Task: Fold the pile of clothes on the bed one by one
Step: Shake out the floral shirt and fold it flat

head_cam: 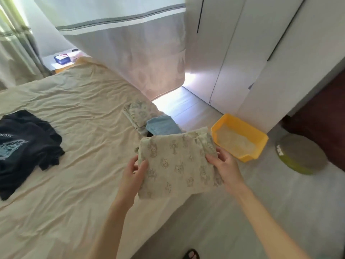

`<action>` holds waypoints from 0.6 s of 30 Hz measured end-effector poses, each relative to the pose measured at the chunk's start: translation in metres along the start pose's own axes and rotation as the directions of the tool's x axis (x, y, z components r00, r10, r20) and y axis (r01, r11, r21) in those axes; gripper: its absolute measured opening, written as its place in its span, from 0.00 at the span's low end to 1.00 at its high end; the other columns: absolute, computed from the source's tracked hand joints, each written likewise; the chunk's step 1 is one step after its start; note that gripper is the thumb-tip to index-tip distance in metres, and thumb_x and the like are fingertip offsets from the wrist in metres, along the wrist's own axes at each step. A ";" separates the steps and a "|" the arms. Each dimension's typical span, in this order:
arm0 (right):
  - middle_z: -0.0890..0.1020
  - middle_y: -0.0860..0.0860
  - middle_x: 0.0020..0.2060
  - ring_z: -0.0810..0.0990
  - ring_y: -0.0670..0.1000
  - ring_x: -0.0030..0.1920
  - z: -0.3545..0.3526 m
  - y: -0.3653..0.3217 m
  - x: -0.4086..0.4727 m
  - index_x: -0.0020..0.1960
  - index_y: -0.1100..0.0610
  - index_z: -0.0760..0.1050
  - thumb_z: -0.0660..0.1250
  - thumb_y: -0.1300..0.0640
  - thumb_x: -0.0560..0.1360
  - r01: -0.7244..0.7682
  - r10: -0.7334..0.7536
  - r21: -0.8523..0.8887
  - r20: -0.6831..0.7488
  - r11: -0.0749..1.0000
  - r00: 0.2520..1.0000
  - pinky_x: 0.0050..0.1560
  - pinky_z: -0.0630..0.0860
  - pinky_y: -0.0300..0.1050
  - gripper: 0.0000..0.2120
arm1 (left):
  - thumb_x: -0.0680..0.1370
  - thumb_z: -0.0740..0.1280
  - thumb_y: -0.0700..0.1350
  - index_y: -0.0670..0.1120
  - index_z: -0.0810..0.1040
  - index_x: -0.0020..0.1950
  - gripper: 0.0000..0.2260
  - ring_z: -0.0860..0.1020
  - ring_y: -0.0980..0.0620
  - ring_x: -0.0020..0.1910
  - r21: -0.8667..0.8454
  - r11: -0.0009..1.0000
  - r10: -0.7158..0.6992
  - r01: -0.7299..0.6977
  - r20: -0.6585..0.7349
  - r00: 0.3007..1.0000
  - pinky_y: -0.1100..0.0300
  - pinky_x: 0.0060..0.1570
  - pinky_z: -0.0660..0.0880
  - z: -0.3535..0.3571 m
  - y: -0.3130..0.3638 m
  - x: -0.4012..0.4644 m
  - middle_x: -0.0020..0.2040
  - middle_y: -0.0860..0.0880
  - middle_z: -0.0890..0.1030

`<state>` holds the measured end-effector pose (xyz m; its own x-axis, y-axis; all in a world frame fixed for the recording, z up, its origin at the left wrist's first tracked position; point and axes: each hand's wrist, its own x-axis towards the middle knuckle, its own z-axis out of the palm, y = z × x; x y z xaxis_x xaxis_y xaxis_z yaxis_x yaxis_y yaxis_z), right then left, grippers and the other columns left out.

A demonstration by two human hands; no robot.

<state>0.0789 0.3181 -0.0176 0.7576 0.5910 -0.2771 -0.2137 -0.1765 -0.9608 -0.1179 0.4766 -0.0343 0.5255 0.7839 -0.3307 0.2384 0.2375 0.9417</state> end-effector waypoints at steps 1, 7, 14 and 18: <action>0.84 0.49 0.46 0.84 0.49 0.46 -0.024 -0.001 0.004 0.57 0.52 0.77 0.71 0.57 0.73 0.015 -0.016 -0.010 -0.038 1.000 0.999 0.42 0.80 0.44 0.13 | 0.80 0.62 0.46 0.51 0.74 0.61 0.10 0.80 0.43 0.50 -0.006 1.000 -0.008 0.008 0.016 1.000 0.45 0.50 0.77 0.029 0.000 0.000 0.51 0.39 0.79; 0.82 0.48 0.44 0.81 0.41 0.39 -0.151 -0.014 0.027 0.50 0.46 0.75 0.70 0.57 0.74 0.063 -0.079 -0.074 -0.235 0.995 0.969 0.36 0.77 0.35 0.08 | 0.79 0.63 0.48 0.51 0.73 0.63 0.12 0.81 0.49 0.46 0.022 0.997 -0.072 0.070 0.150 0.986 0.56 0.42 0.77 0.168 0.015 0.009 0.48 0.44 0.80; 0.82 0.50 0.43 0.82 0.44 0.39 -0.242 -0.024 0.098 0.47 0.45 0.76 0.70 0.57 0.74 0.071 -0.075 -0.026 -0.321 0.997 0.944 0.34 0.77 0.35 0.07 | 0.78 0.64 0.49 0.58 0.74 0.54 0.06 0.82 0.51 0.42 0.072 0.997 -0.008 -0.007 0.197 0.980 0.61 0.36 0.77 0.283 0.050 0.072 0.45 0.45 0.81; 0.82 0.49 0.44 0.82 0.47 0.42 -0.289 -0.031 0.167 0.48 0.44 0.76 0.71 0.56 0.73 0.030 -0.045 -0.054 -0.300 0.998 0.953 0.36 0.76 0.37 0.09 | 0.79 0.63 0.49 0.55 0.72 0.58 0.08 0.82 0.56 0.37 0.047 0.997 -0.075 0.068 0.183 0.980 0.65 0.30 0.76 0.349 0.048 0.118 0.44 0.47 0.81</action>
<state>0.3906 0.1950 -0.0323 0.9167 0.3344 -0.2185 -0.1573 -0.2006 -0.9670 0.2405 0.3807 -0.0495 0.6464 0.6458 -0.4064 0.3117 0.2627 0.9132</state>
